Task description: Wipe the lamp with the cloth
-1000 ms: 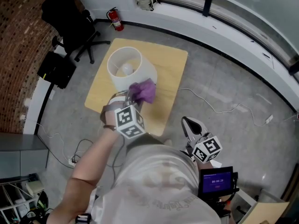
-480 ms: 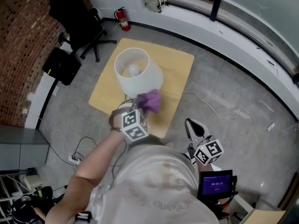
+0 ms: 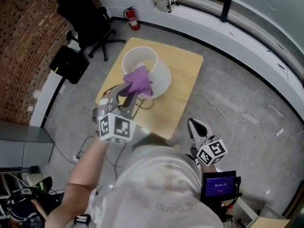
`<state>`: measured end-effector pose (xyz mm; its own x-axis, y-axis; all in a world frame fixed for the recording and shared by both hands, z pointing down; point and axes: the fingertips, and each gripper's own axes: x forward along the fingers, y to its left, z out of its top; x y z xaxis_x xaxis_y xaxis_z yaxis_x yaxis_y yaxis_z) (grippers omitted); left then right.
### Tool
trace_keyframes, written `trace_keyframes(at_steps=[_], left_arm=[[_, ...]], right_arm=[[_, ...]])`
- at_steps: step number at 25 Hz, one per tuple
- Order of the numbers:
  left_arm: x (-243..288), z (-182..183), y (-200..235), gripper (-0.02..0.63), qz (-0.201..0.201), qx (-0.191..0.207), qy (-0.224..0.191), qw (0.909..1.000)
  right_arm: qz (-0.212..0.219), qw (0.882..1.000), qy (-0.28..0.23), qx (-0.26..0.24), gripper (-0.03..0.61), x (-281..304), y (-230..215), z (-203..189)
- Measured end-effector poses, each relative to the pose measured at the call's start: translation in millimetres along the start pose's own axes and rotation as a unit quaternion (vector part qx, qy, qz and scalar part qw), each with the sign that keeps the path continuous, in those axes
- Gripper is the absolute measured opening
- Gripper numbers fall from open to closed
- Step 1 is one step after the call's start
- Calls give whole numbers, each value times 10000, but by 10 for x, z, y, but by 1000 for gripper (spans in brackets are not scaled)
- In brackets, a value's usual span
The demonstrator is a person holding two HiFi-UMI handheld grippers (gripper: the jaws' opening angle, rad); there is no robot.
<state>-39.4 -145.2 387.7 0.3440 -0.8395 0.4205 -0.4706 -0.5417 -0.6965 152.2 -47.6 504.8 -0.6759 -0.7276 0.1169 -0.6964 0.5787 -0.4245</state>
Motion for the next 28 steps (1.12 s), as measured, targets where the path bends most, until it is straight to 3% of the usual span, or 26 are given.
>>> trace_keyframes(at_steps=[6,14,24,28], left_arm=[[178,-420,-249,86,-266,0,396,9989],[418,-683,-763,86,-760,-64,621,9951],[672,-942,-1389,86,-1552,-163,983,9828],[667,-1021,-1174,86,-1569,-310,993,9821]], right_arm=[[-98,9999,-4,-84,15,-119,-13,42],[-183,9998,38,-62,15,-216,-38,-17],[-399,9992,-44,-7,15,-381,-166,-84],[-310,9994,-113,-87,15,-154,-140,1]])
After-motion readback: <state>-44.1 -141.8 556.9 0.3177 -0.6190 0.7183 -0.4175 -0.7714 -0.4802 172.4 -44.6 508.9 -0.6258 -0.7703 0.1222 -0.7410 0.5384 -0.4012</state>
